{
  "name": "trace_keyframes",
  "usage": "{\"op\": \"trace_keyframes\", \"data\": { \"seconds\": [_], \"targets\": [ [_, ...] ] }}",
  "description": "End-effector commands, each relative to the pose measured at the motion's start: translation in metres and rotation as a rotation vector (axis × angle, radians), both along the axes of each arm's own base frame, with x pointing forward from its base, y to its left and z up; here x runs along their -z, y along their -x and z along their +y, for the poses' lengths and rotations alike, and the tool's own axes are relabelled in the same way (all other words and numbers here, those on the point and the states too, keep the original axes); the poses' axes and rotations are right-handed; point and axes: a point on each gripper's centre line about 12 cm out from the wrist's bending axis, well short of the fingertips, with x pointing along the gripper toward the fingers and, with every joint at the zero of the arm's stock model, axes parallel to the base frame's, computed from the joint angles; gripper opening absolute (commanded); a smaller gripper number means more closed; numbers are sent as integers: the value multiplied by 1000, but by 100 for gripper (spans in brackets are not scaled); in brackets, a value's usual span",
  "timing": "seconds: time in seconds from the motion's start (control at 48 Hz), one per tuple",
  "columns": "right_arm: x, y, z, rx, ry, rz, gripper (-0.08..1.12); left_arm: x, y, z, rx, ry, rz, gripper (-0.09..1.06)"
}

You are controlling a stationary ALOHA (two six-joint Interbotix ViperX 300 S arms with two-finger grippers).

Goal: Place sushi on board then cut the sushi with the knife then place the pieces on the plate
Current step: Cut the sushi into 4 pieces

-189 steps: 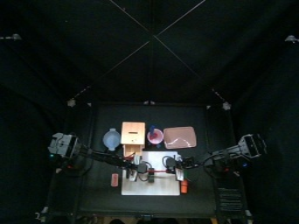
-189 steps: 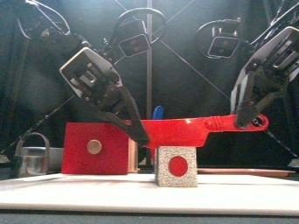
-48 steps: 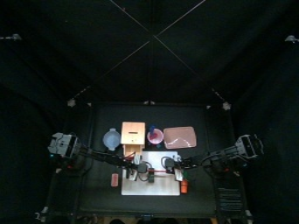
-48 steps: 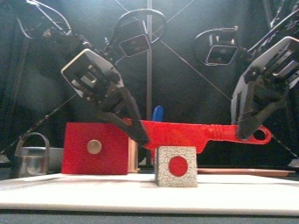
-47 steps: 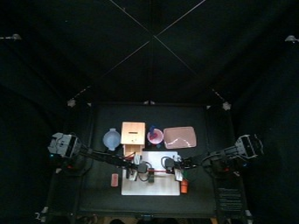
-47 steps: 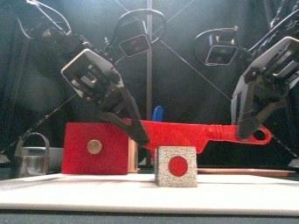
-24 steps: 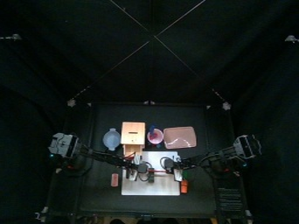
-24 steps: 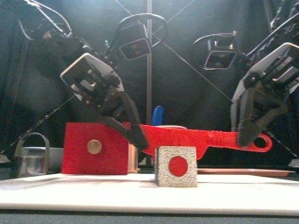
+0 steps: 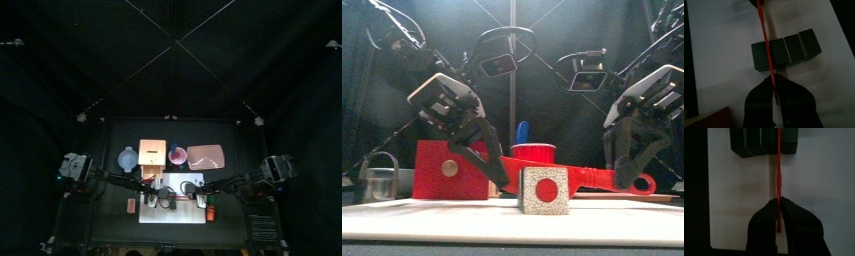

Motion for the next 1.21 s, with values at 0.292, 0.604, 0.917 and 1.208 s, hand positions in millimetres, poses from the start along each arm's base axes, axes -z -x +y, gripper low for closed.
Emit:
{"op": "trace_keyframes", "data": {
  "seconds": [0.292, 0.604, 0.917, 1.208],
  "targets": [
    [-8, -10, 3, -18, 6, -8, 39, -5, -5, -3, 2, 1, -5, 39],
    [-30, -14, 2, -31, 9, -54, 39, -22, -6, -3, 15, -12, -29, 39],
    [-71, -9, 0, -63, 30, -180, 39, -54, -4, -2, 32, -22, -104, 39],
    [-81, -3, 4, -81, 28, -207, 39, -67, -3, -14, 56, -9, -138, 39]
  ]
}}
